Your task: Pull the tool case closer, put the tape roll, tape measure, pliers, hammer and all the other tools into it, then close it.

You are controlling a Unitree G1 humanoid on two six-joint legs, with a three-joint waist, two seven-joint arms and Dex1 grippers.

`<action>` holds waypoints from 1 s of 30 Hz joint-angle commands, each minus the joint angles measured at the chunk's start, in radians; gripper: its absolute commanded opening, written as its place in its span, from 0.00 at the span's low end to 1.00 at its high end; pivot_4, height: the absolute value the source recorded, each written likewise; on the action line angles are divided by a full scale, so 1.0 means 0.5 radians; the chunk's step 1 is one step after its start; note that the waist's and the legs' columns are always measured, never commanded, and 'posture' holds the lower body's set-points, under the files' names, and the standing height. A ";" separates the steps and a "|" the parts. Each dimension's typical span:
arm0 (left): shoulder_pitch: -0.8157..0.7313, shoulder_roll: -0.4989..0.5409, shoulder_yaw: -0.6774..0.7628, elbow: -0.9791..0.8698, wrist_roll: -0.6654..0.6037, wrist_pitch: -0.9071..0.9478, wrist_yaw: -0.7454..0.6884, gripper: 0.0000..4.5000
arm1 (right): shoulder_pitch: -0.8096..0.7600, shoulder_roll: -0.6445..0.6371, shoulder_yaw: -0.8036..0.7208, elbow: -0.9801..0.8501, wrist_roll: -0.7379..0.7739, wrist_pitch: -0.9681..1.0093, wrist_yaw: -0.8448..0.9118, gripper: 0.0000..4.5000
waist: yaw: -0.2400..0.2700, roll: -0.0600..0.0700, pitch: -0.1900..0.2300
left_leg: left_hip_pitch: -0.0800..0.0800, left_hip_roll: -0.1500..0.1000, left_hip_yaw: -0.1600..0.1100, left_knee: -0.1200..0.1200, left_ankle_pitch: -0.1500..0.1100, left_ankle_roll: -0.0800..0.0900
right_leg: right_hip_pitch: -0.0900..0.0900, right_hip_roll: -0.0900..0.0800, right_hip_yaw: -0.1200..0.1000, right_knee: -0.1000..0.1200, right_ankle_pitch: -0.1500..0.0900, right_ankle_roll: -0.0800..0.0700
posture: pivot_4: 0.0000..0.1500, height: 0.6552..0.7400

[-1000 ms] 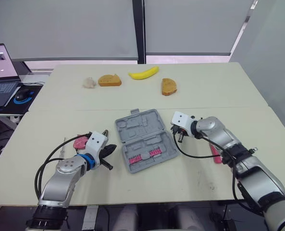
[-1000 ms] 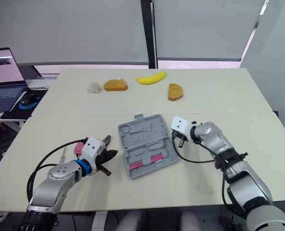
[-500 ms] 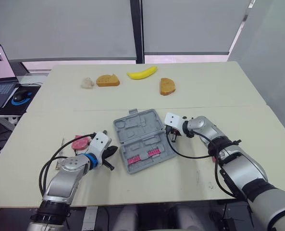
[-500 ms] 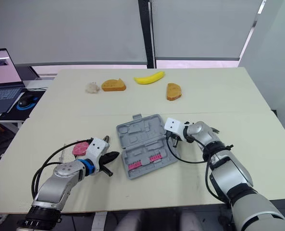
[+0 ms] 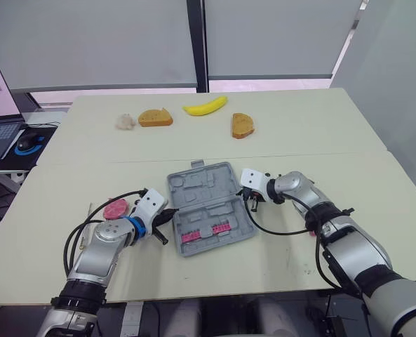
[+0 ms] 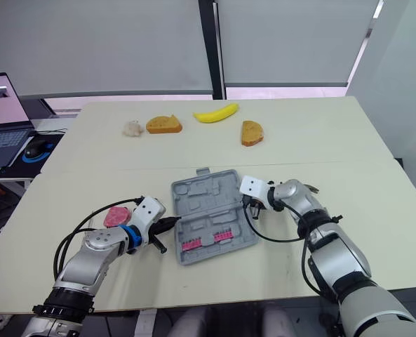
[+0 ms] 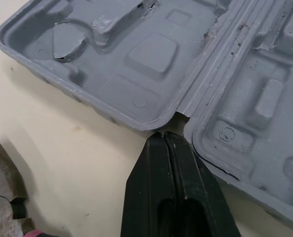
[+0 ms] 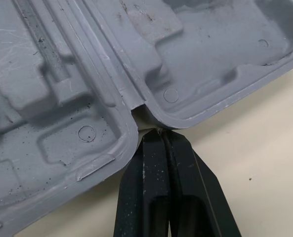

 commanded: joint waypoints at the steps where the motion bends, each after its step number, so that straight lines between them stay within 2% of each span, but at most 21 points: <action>1: -0.006 -0.002 -0.068 -0.103 -0.018 -0.027 -0.092 0.00 | 0.157 -0.035 -0.061 -0.414 0.070 0.200 0.060 0.00 | 0.003 -0.001 0.000 | 0.000 0.000 0.000 0.000 0.000 0.000 | -0.001 0.000 0.000 0.000 0.000 0.000 | 1.00 1.00; 8: 0.048 0.012 -0.182 -0.248 -0.024 0.042 -0.232 0.00 | 0.745 -0.222 -0.149 -1.582 0.126 0.924 0.075 0.00 | 0.014 -0.001 0.000 | -0.003 0.000 -0.001 0.000 -0.004 0.007 | -0.001 0.000 0.001 -0.001 0.000 0.000 | 1.00 1.00; 14: 0.071 0.054 -0.280 -0.323 -0.027 0.087 -0.370 0.00 | 1.085 -0.339 -0.173 -2.186 0.141 1.337 0.027 0.00 | 0.009 -0.001 0.000 | -0.002 0.001 -0.003 0.000 -0.004 0.008 | 0.000 0.003 0.002 0.000 -0.001 0.001 | 1.00 1.00; 22: 0.116 0.117 -0.356 -0.388 -0.025 0.139 -0.499 0.00 | 1.360 -0.431 -0.183 -2.569 0.196 1.618 -0.045 0.00 | 0.008 -0.001 0.000 | -0.001 0.002 -0.004 0.000 -0.005 0.008 | 0.000 0.004 0.002 -0.001 -0.001 0.001 | 1.00 1.00; 30: 0.201 0.206 -0.381 -0.468 -0.023 0.164 -0.571 0.00 | 1.508 -0.513 -0.153 -2.720 0.261 1.697 -0.084 0.00 | 0.007 -0.001 -0.001 | -0.001 0.002 -0.004 -0.001 -0.005 0.008 | 0.001 0.004 0.002 -0.002 -0.001 0.002 | 1.00 1.00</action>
